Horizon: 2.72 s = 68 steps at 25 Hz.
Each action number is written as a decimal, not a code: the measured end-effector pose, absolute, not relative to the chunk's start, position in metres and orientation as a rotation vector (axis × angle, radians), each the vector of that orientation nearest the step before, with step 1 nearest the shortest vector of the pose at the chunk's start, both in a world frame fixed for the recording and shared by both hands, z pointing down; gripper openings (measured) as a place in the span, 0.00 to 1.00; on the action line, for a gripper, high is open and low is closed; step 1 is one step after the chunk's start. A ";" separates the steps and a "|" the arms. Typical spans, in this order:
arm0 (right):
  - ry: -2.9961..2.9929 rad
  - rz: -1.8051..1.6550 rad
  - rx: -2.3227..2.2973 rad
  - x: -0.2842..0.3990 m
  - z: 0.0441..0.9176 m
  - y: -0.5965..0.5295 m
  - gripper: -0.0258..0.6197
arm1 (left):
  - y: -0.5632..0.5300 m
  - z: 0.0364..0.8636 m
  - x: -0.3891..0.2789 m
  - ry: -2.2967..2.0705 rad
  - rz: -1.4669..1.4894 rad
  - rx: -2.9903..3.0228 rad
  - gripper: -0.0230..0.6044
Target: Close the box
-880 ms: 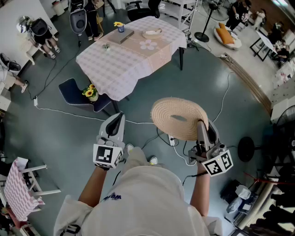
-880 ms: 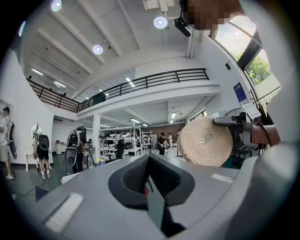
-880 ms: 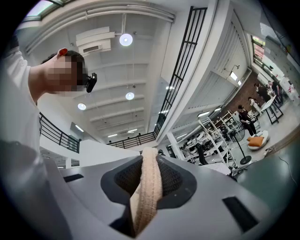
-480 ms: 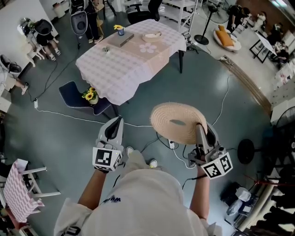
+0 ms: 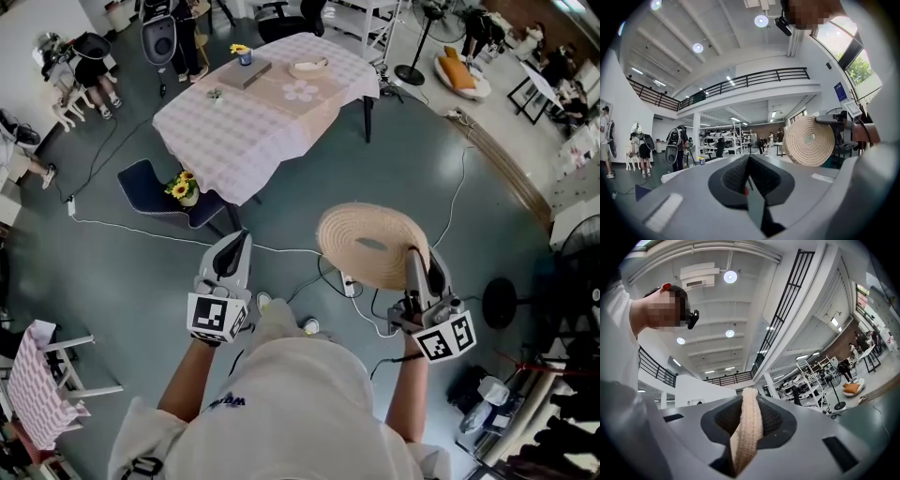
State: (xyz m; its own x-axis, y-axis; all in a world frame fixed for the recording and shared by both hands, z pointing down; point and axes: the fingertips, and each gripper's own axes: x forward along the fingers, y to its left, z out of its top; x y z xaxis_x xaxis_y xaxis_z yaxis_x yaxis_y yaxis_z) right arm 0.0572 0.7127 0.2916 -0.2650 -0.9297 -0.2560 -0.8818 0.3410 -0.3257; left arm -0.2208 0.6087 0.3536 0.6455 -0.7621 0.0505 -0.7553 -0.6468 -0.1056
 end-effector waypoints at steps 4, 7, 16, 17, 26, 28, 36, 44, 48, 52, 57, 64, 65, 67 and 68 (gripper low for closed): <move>2.200 -0.163 -1.622 0.062 0.294 0.717 0.16 | 0.607 0.353 -0.220 1.278 -0.140 -2.779 0.04; 2.182 -0.180 -1.627 0.069 0.296 0.718 0.17 | 0.604 0.353 -0.216 1.290 -0.145 -2.789 0.04; 2.230 -0.251 -1.584 0.078 0.298 0.706 0.17 | 0.613 0.362 -0.197 1.300 -0.213 -2.818 0.04; 2.231 -0.259 -1.579 0.078 0.299 0.700 0.17 | 0.609 0.367 -0.198 1.310 -0.226 -2.820 0.04; 2.240 -0.260 -1.550 0.090 0.287 0.649 0.17 | 0.554 0.367 -0.181 1.342 -0.177 -2.822 0.04; 2.249 -0.256 -1.541 0.090 0.284 0.633 0.17 | 0.541 0.362 -0.176 1.343 -0.152 -2.821 0.04; 2.281 -0.246 -1.531 0.093 0.273 0.557 0.17 | 0.472 0.356 -0.172 1.376 -0.133 -2.813 0.04; 2.265 -0.245 -1.554 0.087 0.261 0.473 0.17 | 0.388 0.340 -0.184 1.378 -0.114 -2.807 0.04; 2.271 -0.249 -1.566 0.079 0.261 0.431 0.17 | 0.346 0.343 -0.187 1.357 -0.097 -2.825 0.04; 2.285 -0.227 -1.583 0.069 0.257 0.393 0.17 | 0.312 0.342 -0.195 1.359 -0.054 -2.834 0.04; 2.296 -0.234 -1.596 0.046 0.263 0.357 0.17 | 0.281 0.351 -0.208 1.350 -0.042 -2.857 0.04; 2.265 -0.259 -1.622 0.038 0.271 0.330 0.16 | 0.257 0.353 -0.214 1.315 -0.024 -2.883 0.04; 2.266 -0.259 -1.626 0.038 0.272 0.326 0.16 | 0.255 0.353 -0.213 1.298 -0.013 -2.890 0.04; 2.265 -0.249 -1.639 0.041 0.272 0.320 0.17 | 0.250 0.354 -0.208 1.269 -0.002 -2.897 0.04; 2.264 -0.246 -1.644 0.042 0.273 0.316 0.17 | 0.247 0.356 -0.206 1.266 -0.007 -2.897 0.04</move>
